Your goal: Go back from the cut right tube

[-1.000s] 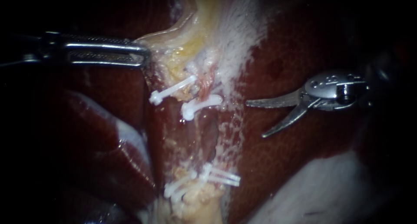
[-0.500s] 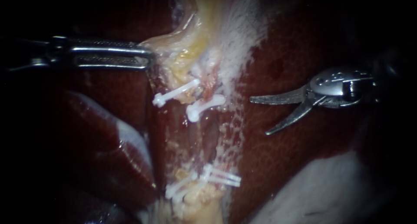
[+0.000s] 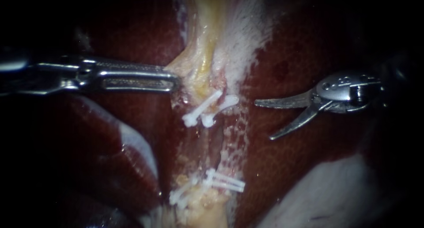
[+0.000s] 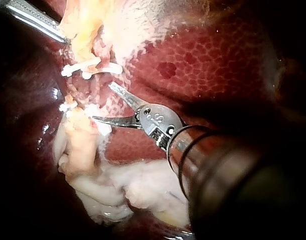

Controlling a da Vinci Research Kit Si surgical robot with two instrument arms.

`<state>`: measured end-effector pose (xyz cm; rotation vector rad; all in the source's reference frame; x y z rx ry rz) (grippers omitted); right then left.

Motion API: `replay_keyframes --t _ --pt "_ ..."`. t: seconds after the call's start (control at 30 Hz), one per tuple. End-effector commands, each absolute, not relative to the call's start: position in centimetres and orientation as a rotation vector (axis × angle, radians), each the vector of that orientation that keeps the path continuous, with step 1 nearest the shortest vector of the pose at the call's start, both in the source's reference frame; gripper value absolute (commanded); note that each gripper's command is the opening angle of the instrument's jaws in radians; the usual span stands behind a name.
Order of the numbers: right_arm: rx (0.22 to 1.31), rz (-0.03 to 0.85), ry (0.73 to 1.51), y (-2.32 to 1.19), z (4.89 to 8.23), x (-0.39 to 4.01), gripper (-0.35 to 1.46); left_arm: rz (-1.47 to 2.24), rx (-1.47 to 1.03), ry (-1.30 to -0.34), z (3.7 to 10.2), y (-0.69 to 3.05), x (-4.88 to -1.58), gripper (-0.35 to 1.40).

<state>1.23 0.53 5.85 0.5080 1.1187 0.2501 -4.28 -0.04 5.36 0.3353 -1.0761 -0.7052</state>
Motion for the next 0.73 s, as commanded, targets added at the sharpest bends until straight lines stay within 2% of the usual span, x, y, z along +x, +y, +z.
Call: replay_keyframes --t 0.03,0.73 --pt "0.508 0.25 1.119 0.53 5.85 1.23 1.43 -0.703 0.336 -1.077 5.37 -0.04 -4.28 -0.35" --pt "0.508 0.251 1.118 0.53 5.85 1.22 1.43 -0.701 0.337 -1.074 5.38 -0.04 -4.28 -0.35"
